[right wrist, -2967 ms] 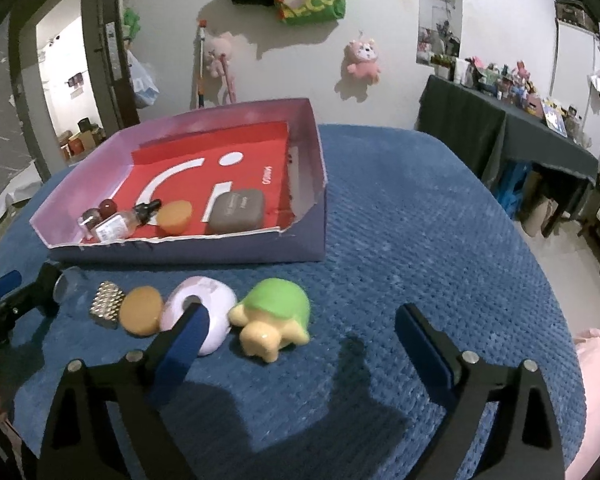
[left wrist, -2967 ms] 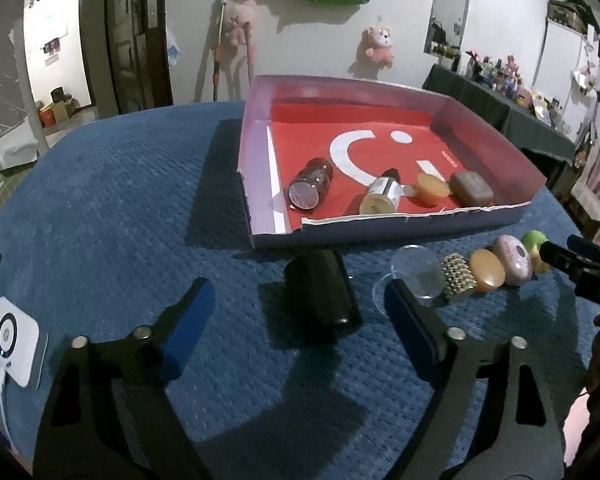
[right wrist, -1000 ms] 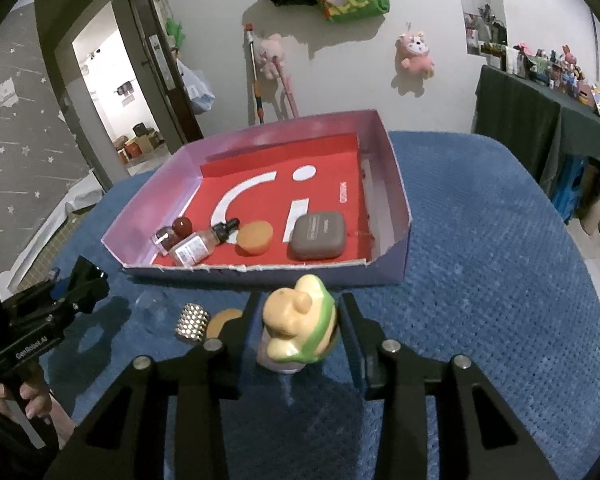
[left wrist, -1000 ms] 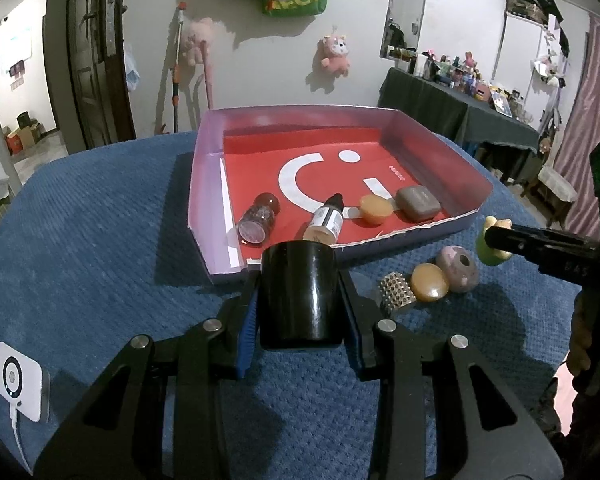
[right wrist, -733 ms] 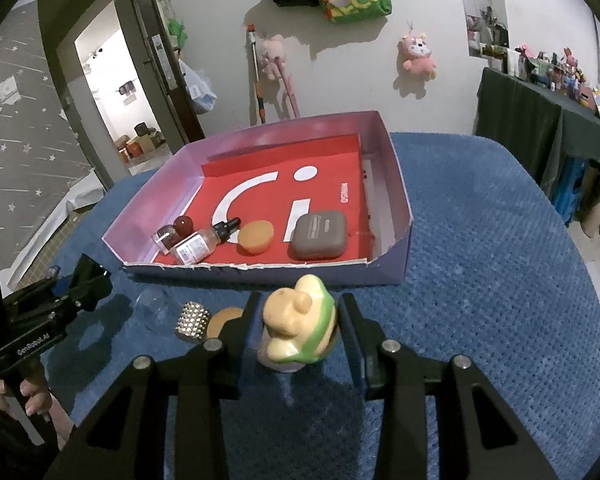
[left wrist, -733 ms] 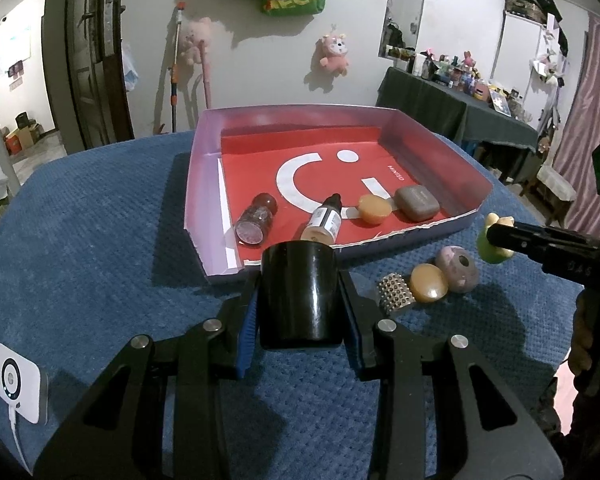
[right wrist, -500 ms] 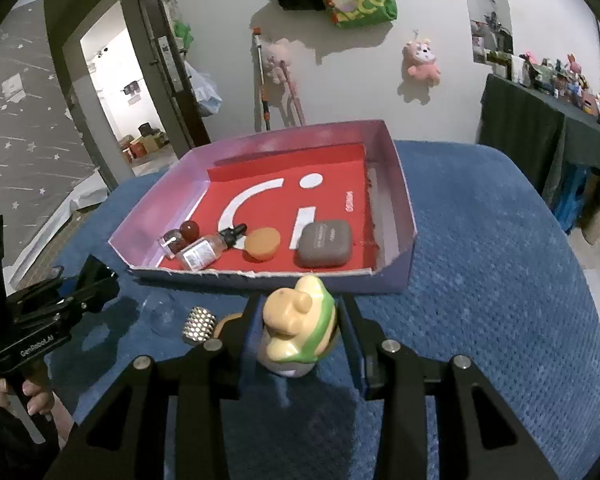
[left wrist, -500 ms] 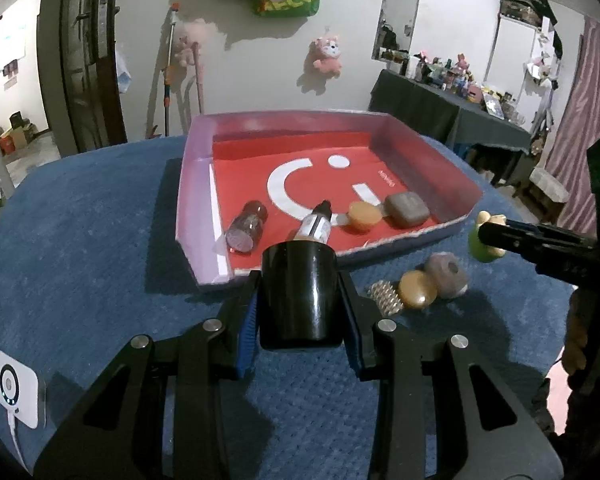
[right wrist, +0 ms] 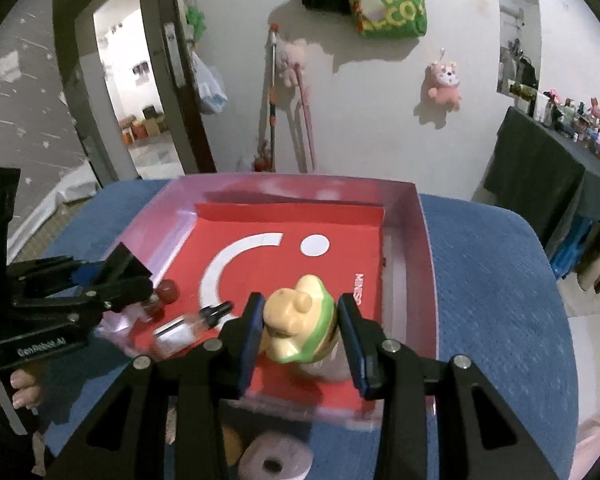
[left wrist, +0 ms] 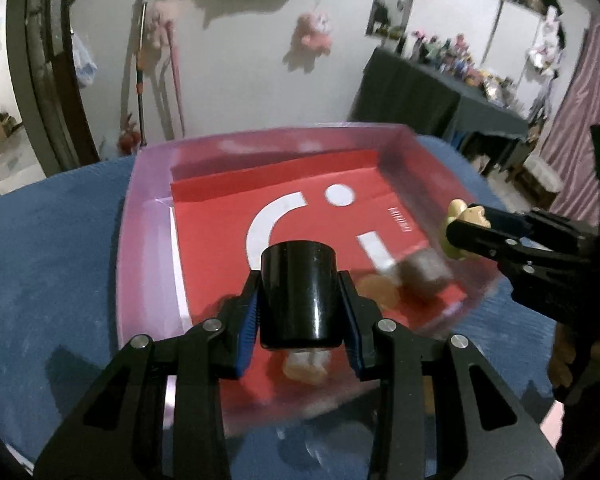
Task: Organize rigid objects
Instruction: 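Carry the black cylinder and turtle toy toward the tray, then lower the black cylinder with the left tool while the right tool lowers the turtle, releasing both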
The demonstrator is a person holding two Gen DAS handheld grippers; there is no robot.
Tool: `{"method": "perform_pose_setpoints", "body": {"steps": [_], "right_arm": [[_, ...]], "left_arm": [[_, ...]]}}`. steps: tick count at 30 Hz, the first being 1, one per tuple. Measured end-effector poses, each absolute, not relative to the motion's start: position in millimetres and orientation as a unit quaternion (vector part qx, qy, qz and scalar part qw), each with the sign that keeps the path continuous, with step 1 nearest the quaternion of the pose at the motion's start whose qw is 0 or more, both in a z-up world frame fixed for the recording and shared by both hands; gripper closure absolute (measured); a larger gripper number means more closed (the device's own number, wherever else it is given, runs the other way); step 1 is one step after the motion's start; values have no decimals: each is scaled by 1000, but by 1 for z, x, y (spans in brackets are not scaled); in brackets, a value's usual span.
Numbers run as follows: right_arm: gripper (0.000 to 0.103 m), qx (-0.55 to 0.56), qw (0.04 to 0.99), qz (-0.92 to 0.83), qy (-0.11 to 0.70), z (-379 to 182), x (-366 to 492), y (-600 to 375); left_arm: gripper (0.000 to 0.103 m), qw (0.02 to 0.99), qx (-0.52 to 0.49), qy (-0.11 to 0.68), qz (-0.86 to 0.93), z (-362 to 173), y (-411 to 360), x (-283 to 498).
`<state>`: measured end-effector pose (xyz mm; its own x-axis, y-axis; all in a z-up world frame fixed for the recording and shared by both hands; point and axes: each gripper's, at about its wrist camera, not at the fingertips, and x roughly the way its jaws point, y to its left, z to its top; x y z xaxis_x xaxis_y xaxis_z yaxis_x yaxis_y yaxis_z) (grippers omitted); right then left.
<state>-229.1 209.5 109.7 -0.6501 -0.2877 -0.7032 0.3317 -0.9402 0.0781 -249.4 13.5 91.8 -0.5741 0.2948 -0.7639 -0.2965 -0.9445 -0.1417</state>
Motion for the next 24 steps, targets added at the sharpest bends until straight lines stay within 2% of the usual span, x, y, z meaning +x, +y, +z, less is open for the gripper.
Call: {"method": "perform_pose_setpoints", "body": {"steps": [10, 24], "right_arm": [[63, 449, 134, -880, 75, 75, -294, 193], [62, 468, 125, -868, 110, 64, -303, 188]], "left_arm": [[69, 162, -483, 14, 860, 57, 27, -313], [68, 168, -509, 25, 844, 39, 34, -317]]}}
